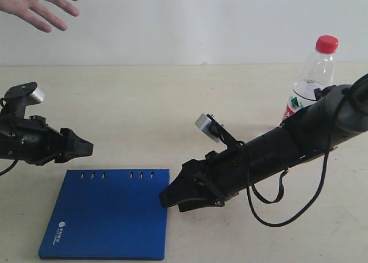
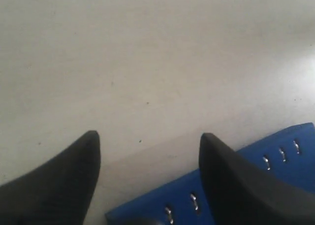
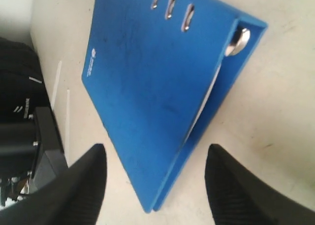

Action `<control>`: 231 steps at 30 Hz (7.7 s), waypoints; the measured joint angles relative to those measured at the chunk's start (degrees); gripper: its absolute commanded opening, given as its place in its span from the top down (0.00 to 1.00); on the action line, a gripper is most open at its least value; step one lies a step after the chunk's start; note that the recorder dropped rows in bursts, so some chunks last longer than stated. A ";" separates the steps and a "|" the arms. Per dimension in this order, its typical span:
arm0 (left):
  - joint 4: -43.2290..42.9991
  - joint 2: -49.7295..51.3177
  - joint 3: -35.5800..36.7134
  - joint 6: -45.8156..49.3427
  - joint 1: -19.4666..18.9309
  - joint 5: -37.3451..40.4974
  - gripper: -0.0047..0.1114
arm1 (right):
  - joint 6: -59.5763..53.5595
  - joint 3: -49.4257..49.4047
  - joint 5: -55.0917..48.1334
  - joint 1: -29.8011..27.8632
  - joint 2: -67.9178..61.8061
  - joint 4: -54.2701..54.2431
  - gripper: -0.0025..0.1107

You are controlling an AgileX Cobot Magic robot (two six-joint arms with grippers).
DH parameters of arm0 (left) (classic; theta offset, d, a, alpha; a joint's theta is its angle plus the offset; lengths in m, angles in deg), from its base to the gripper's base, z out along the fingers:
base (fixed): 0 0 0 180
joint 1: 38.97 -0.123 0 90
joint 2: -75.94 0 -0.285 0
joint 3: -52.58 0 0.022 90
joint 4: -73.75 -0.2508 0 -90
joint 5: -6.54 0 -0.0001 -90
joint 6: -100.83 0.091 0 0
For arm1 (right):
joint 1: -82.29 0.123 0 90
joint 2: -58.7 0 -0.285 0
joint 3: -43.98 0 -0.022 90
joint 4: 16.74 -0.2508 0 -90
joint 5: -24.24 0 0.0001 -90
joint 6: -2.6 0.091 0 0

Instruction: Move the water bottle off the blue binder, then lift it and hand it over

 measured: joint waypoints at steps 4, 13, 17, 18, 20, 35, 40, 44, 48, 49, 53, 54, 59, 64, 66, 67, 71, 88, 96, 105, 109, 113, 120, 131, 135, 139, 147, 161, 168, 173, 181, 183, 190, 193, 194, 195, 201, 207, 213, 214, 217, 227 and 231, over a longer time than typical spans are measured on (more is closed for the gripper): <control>-4.09 1.70 0.00 -3.98 0.00 1.84 0.48 | 0.00 0.00 -0.84 0.00 0.00 1.62 0.51; -11.17 3.86 -0.10 -12.46 0.16 19.32 0.48 | -0.35 0.00 -1.30 0.00 0.00 2.26 0.51; -11.17 3.98 -0.10 -12.86 2.29 25.19 0.48 | -1.28 0.00 -1.30 0.00 0.00 2.26 0.51; -11.17 3.98 -0.10 -12.86 3.14 25.85 0.48 | -1.40 0.00 -1.30 0.00 0.00 2.26 0.51; -11.17 3.98 -0.10 -12.48 4.62 26.30 0.48 | -1.83 0.00 -1.30 0.00 0.00 2.26 0.51; -20.73 -4.31 -0.10 -26.72 1.44 3.85 0.48 | -2.78 0.00 -1.06 0.00 0.00 2.26 0.51; -25.87 -4.60 1.55 -33.00 1.26 9.74 0.48 | -3.06 0.00 2.65 0.00 0.00 2.26 0.51; -26.89 -4.60 4.05 -33.81 1.26 9.14 0.48 | -3.78 0.00 3.36 0.00 0.00 2.26 0.51; -26.89 -4.60 4.68 -33.95 1.26 8.20 0.48 | -3.93 0.00 3.46 0.00 0.00 2.16 0.51; -26.89 -4.69 4.68 -33.95 1.26 7.83 0.48 | -3.93 0.00 3.59 0.00 0.00 2.16 0.51; -27.54 -6.96 4.77 -36.23 1.26 1.60 0.48 | -4.06 0.00 3.59 0.00 0.00 2.05 0.51; -28.34 -7.52 4.77 -37.40 1.26 -0.18 0.48 | -4.06 0.00 3.59 0.00 0.00 2.05 0.51; -32.09 -9.01 5.80 -41.84 1.26 -5.09 0.48 | -4.18 0.00 3.59 0.00 0.00 2.05 0.51; -21.20 -3.83 6.34 -30.11 1.26 4.65 0.48 | -4.28 0.00 4.03 0.00 0.00 1.86 0.51; -12.35 0.08 6.34 -19.06 0.61 12.14 0.48 | -4.39 0.00 4.03 -0.24 0.12 2.76 0.51; -7.74 1.89 6.34 -13.91 0.12 16.18 0.48 | -4.39 0.00 3.90 -0.51 0.20 3.41 0.51; -0.41 5.47 6.34 -3.92 0.49 32.99 0.61 | -4.37 0.00 3.43 -0.72 0.25 3.64 0.51; -1.89 5.73 6.34 -4.89 1.65 33.38 0.92 | -5.50 -0.11 2.70 -0.93 0.25 4.09 0.51; -3.76 -3.41 6.72 -4.89 3.10 30.82 0.92 | -5.25 -0.11 1.11 -1.07 1.82 4.22 0.51; -11.40 -21.00 6.80 -5.70 4.00 32.77 0.92 | -3.84 -0.01 -1.39 -0.08 9.42 8.17 0.51; -15.92 -26.75 6.80 -7.10 4.03 31.64 0.92 | 1.01 -0.01 1.36 0.04 11.73 17.16 0.51; -17.93 -31.51 6.80 -8.30 4.03 31.53 0.92 | 6.39 -0.01 3.87 0.04 12.01 25.96 0.51; -22.68 -34.17 6.80 -11.43 4.03 31.74 0.92 | 8.44 -0.01 4.77 0.04 12.01 29.90 0.51; -25.55 -34.52 6.80 -14.37 4.03 31.65 0.92 | 5.97 -0.01 3.10 0.04 12.69 33.78 0.27; -25.78 -34.52 6.80 -14.37 4.03 31.99 0.92 | 2.67 -0.01 3.93 0.04 12.69 31.97 0.31; -26.18 -34.52 6.80 -14.37 4.03 32.67 0.92 | -3.94 -0.01 1.53 0.04 13.06 25.56 0.31; -27.57 -34.63 6.80 -15.52 4.03 33.31 0.92 | -29.63 -0.01 2.31 3.95 14.43 9.72 0.31; -28.93 -34.63 6.80 -16.16 4.03 32.23 0.92 | -46.75 -0.01 14.29 13.61 14.22 -2.34 0.31; -29.14 -34.63 6.80 -15.96 4.03 32.43 0.92 | -46.88 -0.11 13.40 13.71 13.66 -4.56 0.31; -29.37 -34.63 6.80 -15.96 4.03 32.84 0.92 | -47.00 0.48 9.56 13.71 11.78 -6.13 0.31; -29.14 -34.63 6.69 -15.81 4.03 32.22 0.92 | -47.00 2.10 4.93 13.73 9.74 -7.28 0.76; -28.90 -34.63 6.69 -15.49 4.03 31.72 0.92 | -47.00 2.19 4.27 13.83 9.74 -6.87 0.92; -28.90 -34.87 6.59 -17.04 4.03 29.84 0.92 | -45.49 2.23 3.11 13.97 9.74 -5.28 0.98; -29.06 -37.01 6.50 -19.00 4.03 26.44 0.92 | -43.50 2.66 3.23 13.97 9.74 -5.56 0.98; -29.39 -37.69 6.50 -19.13 4.03 25.47 0.92 | -43.06 2.76 3.23 13.97 9.74 -5.34 0.98; -29.75 -38.68 6.50 -19.37 4.03 24.20 0.92 | -42.25 2.80 2.77 13.97 9.74 -5.00 0.98; -31.67 -47.60 7.18 -20.16 4.67 17.85 0.92 | -39.76 3.83 0.60 13.97 10.44 -5.70 0.98; -32.94 -55.05 8.08 -20.49 4.76 14.24 0.92 | -39.54 4.33 -1.19 14.21 10.99 -8.00 0.98; -34.39 -56.10 8.08 -20.84 4.76 16.67 0.92 | -39.63 4.30 -3.87 14.21 10.99 -7.39 0.98; -34.37 -55.98 8.08 -20.84 4.76 17.84 0.92 | -39.73 4.07 -4.44 14.21 10.99 -6.85 0.98; -34.64 -55.98 8.08 -20.84 4.76 19.55 0.92 | -39.88 3.83 -5.23 14.21 10.89 -5.78 0.98; -33.98 -56.63 7.02 -20.84 4.66 12.22 0.57 | -38.77 3.22 0.31 13.95 9.79 -2.57 0.98; -33.73 -56.63 6.98 -20.84 4.66 11.87 0.47 | -38.43 3.22 0.41 13.80 9.68 -2.43 0.98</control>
